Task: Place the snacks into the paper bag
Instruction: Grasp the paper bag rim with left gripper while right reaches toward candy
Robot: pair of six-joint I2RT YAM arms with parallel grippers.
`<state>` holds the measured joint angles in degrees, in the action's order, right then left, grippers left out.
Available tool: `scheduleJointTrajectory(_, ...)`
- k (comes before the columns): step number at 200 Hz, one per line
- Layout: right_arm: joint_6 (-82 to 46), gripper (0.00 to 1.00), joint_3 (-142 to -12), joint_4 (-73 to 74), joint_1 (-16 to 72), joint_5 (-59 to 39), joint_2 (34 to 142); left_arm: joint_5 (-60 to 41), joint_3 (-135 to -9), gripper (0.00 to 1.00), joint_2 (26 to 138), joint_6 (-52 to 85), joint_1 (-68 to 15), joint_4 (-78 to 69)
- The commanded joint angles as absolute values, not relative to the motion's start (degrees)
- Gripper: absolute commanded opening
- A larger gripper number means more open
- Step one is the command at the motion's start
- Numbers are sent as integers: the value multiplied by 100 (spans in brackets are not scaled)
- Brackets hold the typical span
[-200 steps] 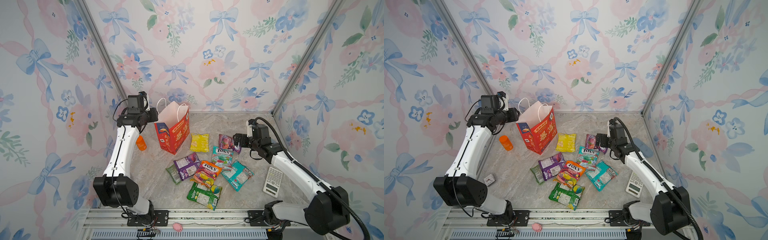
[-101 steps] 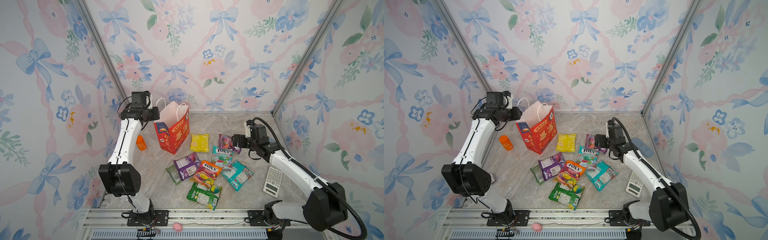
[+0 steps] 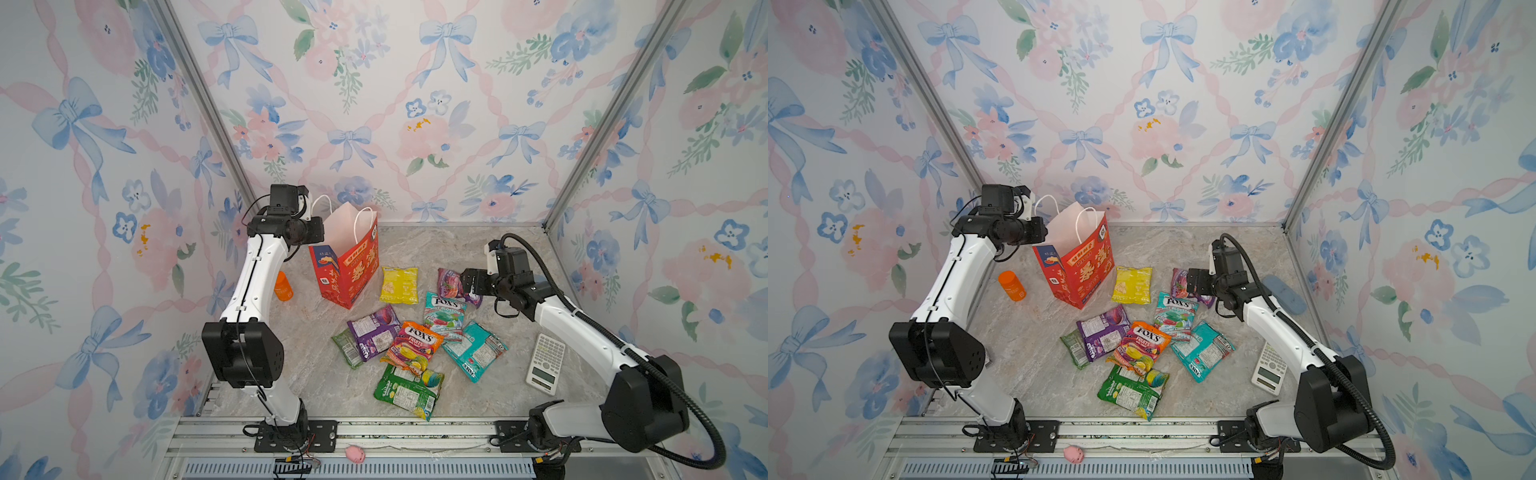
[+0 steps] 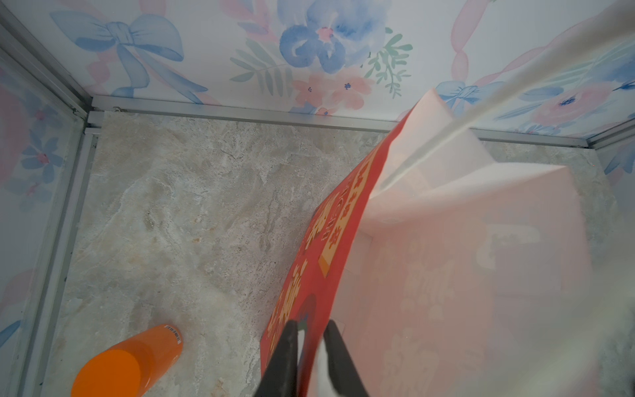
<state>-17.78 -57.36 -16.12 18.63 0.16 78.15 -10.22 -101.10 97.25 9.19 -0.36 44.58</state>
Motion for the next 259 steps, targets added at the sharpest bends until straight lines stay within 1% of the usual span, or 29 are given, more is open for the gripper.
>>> scheduleJointTrajectory(1,-1800,99,-5984,-1705,1970,-71,7934,-1200,-10276,8,9748,880,-79,4613)
scheduleJointTrajectory(23,-1894,97,-6041,-1692,2036,-168,8018,-1252,-10216,0,9686,884,-81,4609)
scheduleJointTrajectory(62,-2066,89,-6186,-1887,2343,-387,8183,-1344,-10091,0,9465,871,-88,4610)
scheduleJointTrajectory(85,-2350,87,-6051,-1817,2642,-442,8136,-1384,-10035,0,9265,870,-87,4599)
scheduleJointTrajectory(113,-2899,85,-5813,-1950,3281,-145,8069,-1503,-9990,0,9097,870,-88,4591)
scheduleJointTrajectory(134,-3460,82,-5414,-1771,3732,-104,7898,-1597,-9951,0,8999,875,-88,4591)
scheduleJointTrajectory(155,-3714,82,-5329,-1784,4239,84,7902,-1609,-9923,0,8948,870,-88,4586)
scheduleJointTrajectory(179,-3617,81,-5607,-1934,4760,286,8206,-1582,-9856,0,8921,871,-78,4583)
scheduleJointTrajectory(194,-3242,81,-5933,-2106,5044,415,8511,-1544,-9804,0,8894,871,-62,4581)
scheduleJointTrajectory(229,-2405,81,-7070,-2733,5718,670,9449,-1333,-9756,0,8799,871,-45,4583)
scheduleJointTrajectory(259,-1815,80,-7948,-3102,6207,800,10454,-1118,-9802,0,8681,888,-7,4587)
